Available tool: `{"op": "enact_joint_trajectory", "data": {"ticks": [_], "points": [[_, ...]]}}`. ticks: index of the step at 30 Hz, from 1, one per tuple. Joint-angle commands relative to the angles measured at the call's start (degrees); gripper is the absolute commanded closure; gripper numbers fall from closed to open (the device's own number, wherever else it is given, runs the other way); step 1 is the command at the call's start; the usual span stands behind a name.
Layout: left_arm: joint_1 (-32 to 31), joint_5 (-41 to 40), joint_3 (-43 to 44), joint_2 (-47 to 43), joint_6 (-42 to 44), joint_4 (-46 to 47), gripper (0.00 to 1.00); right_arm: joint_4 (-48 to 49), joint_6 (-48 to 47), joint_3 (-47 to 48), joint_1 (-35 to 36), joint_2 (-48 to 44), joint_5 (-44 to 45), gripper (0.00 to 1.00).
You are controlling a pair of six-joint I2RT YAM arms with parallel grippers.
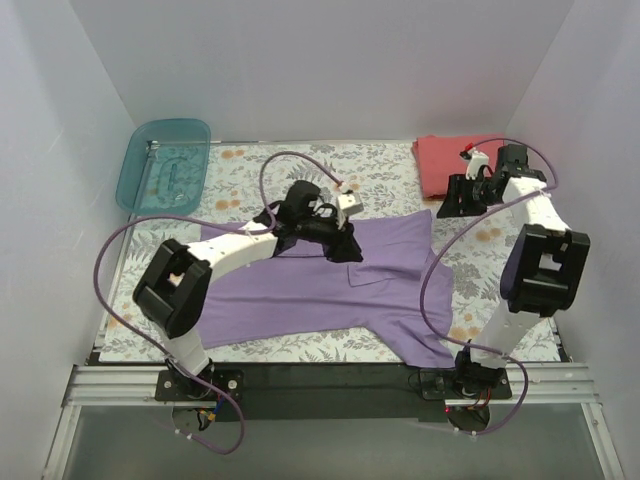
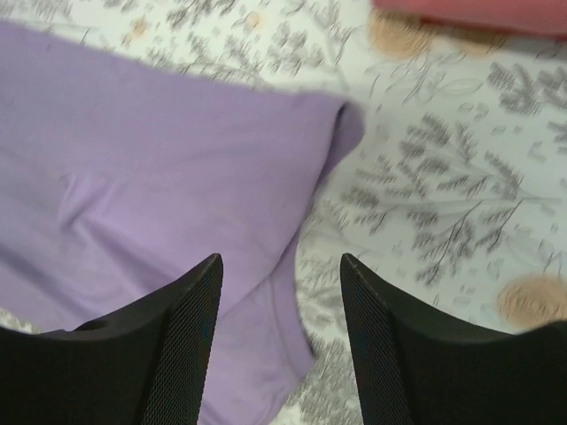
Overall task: Fold and stack the t-shirts
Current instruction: Fold the tshirt
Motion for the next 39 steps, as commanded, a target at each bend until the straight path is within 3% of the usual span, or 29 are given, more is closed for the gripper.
{"op": "enact_joint_trajectory", "data": {"ticks": [1,7,12,19,39], "points": [[5.3,0.4,-6.6,-8.4,-16.3,-2.3,0.68,-7.8,-4.8,-9.5,-0.4,-13.7,-3.6,0.46],[5.4,-0.3,-12.5,-7.6,-34.3,-2.9,0.67,-10.0,-4.7,-20.7,0.9,-22.3,-8.2,0.53],[5.4,-1.0,-14.8,-5.0,-44.4,3.1,0.61,-2.4,-5.6,-32.2,4.7,-24.4,-7.1,0.56],[5.4,-0.9,-11.5,2.3,-48.4,3.7,0.6,6.3,-2.3,-35.5,8.6,-23.4,-4.0,0.53],[5.4,-1.3,-7.8,8.4,-51.9,4.1,0.56,5.4,-0.5,-31.4,14.3,-17.4,9.0,0.5]]}}
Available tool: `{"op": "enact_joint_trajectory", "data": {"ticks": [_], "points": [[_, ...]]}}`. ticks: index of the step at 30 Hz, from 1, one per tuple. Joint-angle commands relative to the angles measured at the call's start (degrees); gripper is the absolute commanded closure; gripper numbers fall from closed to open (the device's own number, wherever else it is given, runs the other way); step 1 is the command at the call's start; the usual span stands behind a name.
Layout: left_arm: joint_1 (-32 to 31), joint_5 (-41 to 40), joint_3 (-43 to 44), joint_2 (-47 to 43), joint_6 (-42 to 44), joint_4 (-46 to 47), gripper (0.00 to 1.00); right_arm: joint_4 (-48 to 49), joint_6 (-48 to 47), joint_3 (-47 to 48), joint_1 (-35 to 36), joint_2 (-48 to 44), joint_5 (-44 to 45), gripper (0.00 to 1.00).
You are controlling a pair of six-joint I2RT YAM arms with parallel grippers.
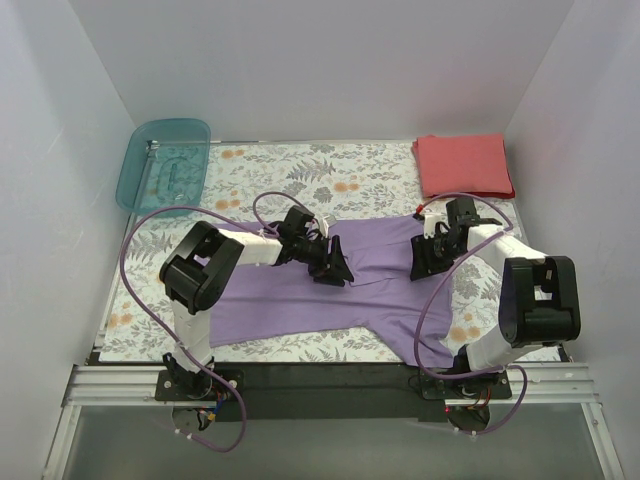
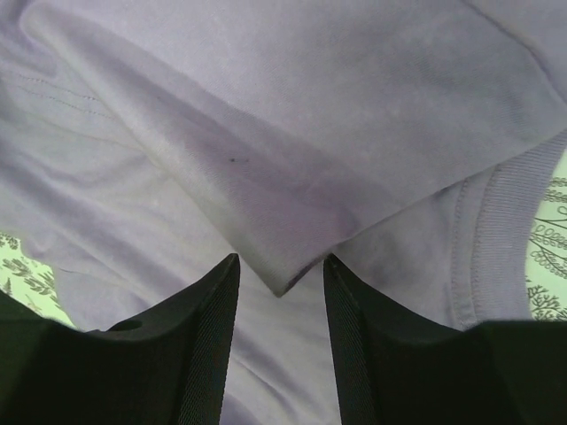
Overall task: Fold and stack the t-shirts
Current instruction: Fold the tshirt
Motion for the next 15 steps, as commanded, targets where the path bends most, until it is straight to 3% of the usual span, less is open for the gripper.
{"op": "enact_joint_trajectory", "data": {"ticks": [1,8,15], "points": [[-0.2,0.0,1.6,-0.9,-0.8,0.7,0.56,0.4,0.3,1.7,0.3,-0.7,2.8,0.5],[-0.5,0.2,2.1,0.3,-1.5,1.5,0.56,2.3,1.8,2.2,0.6,0.3,2.8,0.49],[-0.8,-1.1,2.8,1.4,-2.5,1.5,0.56,2.2,1.8,2.7,1.5,2.2,0.1,0.62]]}}
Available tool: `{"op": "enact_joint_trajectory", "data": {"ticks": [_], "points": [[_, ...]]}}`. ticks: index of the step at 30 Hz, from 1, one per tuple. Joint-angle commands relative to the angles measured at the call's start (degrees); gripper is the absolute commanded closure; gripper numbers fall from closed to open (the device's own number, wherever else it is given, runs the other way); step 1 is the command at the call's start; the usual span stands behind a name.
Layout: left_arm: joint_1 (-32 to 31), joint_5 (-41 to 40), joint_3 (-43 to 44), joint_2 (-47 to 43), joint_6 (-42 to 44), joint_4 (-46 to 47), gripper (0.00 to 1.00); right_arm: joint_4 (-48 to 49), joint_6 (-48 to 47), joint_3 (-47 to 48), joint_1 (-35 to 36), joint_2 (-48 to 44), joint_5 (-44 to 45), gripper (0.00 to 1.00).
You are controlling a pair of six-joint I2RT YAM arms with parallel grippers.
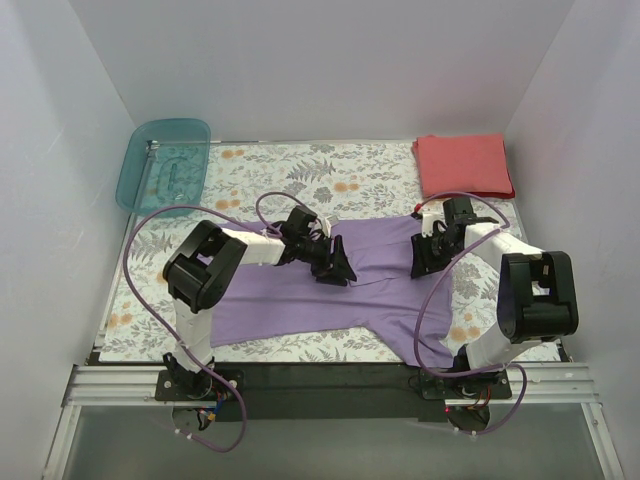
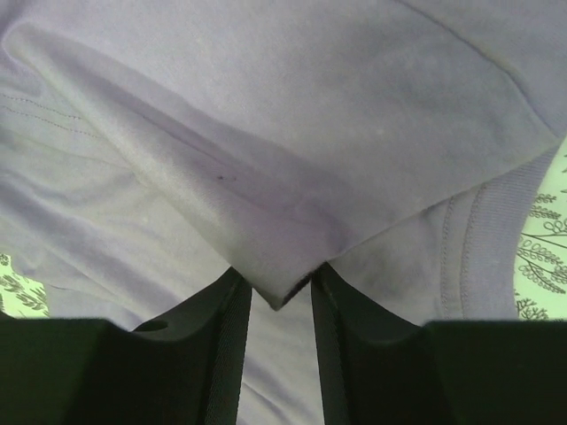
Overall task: Fold and stack the t-shirts
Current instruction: Fold the tshirt
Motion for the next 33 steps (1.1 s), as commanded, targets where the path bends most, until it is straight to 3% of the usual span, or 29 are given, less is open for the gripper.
{"op": "enact_joint_trajectory", "data": {"ticks": [1,5,7,11,23,26,31,33], "points": [[-0.3,-0.7,1.8,0.6,-0.9,0.8,0.56,0.8,0.5,2.0,0.6,1.0,-2.5,0.66],[-0.4,-0.8,2.0,0.7,-0.9,0.9,0.56,0.7,0.5,2.0,0.7,0.5,-2.6,0.75],[-0.4,-1.2,2.0,0.7,-1.0,0.9,0.57,0.1,0.5,2.1,0.7,0.1,-2.6,0.88],[-0.5,-2.6,1.7,0.5,-1.3,0.8,0.58,-1.1,0.4,2.7,0.6,-0.7,-2.8,0.98],[-1.6,-6.6,3.7,1.8,-0.7,-1.7,0.68,-3.3,0.2,3.8,0.6,-1.7,-5.4,0.99],[-1.6,-6.3,3.7,1.6,-1.0,-1.7,0.75,-3.6,0.2,4.1,0.6,-1.8,-5.7,0.99],[-1.6,-5.7,3.4,-0.4,-1.8,-2.2,0.99,-5.7,0.1,5.0,0.6,-2.5,-7.5,0.99],[-1.6,-4.1,3.9,-1.4,-1.9,-2.3,1.0,-7.4,-0.3,5.3,0.7,-2.8,-8.5,0.99]]}}
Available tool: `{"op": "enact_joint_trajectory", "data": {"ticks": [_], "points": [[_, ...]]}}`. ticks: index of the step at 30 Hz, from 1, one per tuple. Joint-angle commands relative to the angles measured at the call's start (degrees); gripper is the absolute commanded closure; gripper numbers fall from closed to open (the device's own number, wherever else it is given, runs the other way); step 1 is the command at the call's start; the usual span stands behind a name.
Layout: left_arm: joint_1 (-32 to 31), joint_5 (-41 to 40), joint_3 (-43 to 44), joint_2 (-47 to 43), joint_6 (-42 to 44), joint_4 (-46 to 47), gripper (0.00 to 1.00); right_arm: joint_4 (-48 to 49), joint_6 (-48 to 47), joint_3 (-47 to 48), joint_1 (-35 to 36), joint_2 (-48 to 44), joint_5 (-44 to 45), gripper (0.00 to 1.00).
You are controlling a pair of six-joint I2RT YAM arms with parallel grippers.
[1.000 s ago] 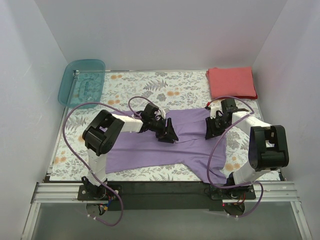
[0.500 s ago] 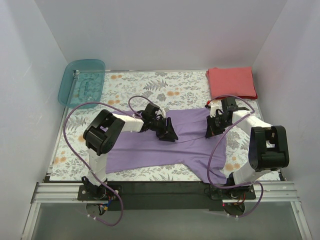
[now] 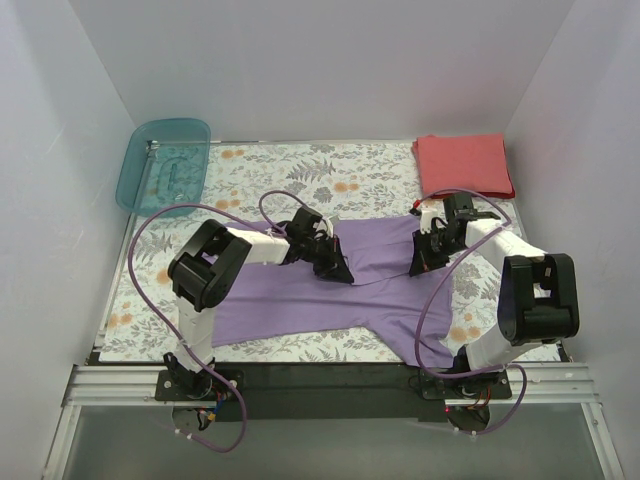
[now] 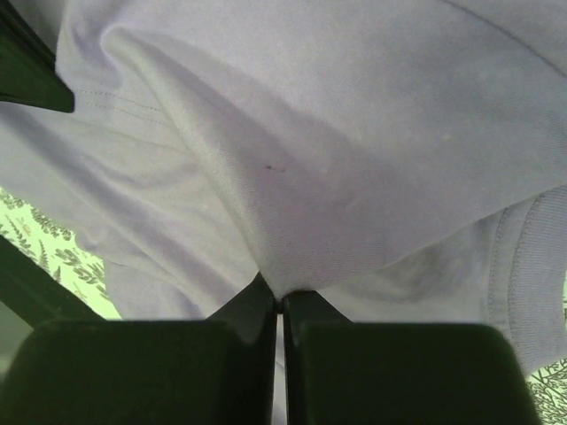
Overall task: Fold and stack the t-shirts
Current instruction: Fold the tshirt
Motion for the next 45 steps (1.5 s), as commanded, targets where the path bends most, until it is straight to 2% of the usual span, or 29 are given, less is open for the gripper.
{"op": "enact_joint_trajectory", "data": {"ticks": [1,10,18,22,26,33,34,36,37,41,44,45], "points": [[-0.2,2.0,2.2,-3.2,0.5,-3.8,1.0,-5.0,-0.8,3.3,0.2,-2.3,-3.2,0.99],[1.1,5.6,6.8,-1.4,4.0,-12.9,1.0,-13.4,-4.4,3.0,0.1,0.3,-4.4,0.99],[1.4,6.4,10.8,-1.0,8.3,-20.1,1.0,-20.6,-5.8,8.8,0.2,7.5,0.1,0.99],[1.8,7.5,13.2,0.8,9.2,-23.0,1.0,-22.6,-7.3,10.5,0.1,10.3,-1.1,0.99],[2.1,8.0,13.6,1.0,9.4,-23.3,1.0,-23.8,-9.5,10.9,0.1,9.3,-4.2,0.99],[3.0,8.2,13.5,0.9,9.2,-24.3,1.0,-25.0,-11.7,11.4,0.1,7.4,-3.5,0.99],[2.9,8.3,13.5,0.8,9.4,-24.3,0.93,-25.3,-12.0,11.5,0.1,7.6,-3.4,0.92],[2.9,9.7,13.5,0.4,10.0,-24.4,0.75,-27.2,-13.8,12.8,0.3,8.6,-2.3,0.71],[3.0,9.7,13.4,0.1,10.5,-24.9,0.71,-28.6,-14.6,13.5,0.3,9.2,-1.6,0.6],[3.6,10.2,13.5,-3.4,16.9,-28.5,0.67,-31.3,-18.9,16.6,-0.8,7.1,0.0,0.57],[7.2,8.6,11.1,-9.9,22.1,-28.7,0.67,-29.4,-19.6,21.4,-1.2,4.6,-0.9,0.59],[10.4,6.7,10.5,-13.5,23.4,-28.7,0.67,-28.0,-18.7,22.9,-1.1,4.5,-0.8,0.62]]}}
